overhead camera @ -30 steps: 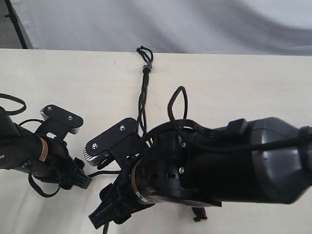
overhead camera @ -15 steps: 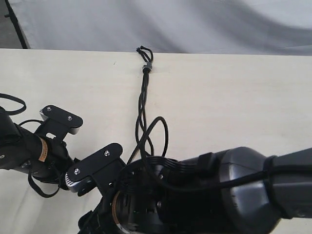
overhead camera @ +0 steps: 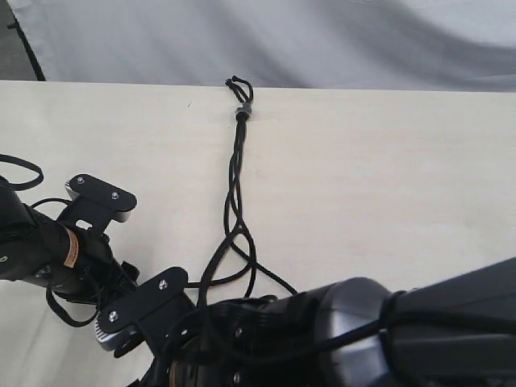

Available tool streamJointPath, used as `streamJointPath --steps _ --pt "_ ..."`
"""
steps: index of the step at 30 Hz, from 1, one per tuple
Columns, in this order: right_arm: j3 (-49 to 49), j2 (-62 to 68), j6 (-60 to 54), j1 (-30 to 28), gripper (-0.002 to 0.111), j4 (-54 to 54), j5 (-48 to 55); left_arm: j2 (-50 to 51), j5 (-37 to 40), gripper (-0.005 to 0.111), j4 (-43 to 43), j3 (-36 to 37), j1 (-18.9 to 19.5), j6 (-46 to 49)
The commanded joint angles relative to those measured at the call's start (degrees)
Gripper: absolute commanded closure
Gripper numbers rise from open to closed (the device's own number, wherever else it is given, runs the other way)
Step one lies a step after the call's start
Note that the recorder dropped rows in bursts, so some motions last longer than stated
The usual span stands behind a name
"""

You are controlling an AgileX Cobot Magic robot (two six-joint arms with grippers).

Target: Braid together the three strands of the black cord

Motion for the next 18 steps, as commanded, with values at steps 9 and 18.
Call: streamJointPath --steps 9,18 --pt "-0.1 -3.4 -1.9 0.4 0.109 -4.9 10.5 -0.5 2.2 0.045 -0.3 0.4 0.3 -0.8" --pt "-0.1 -14.1 -1.6 -7.1 0.109 -20.7 26.9 -0.5 3.5 0.045 -0.3 0.4 0.3 -0.8"
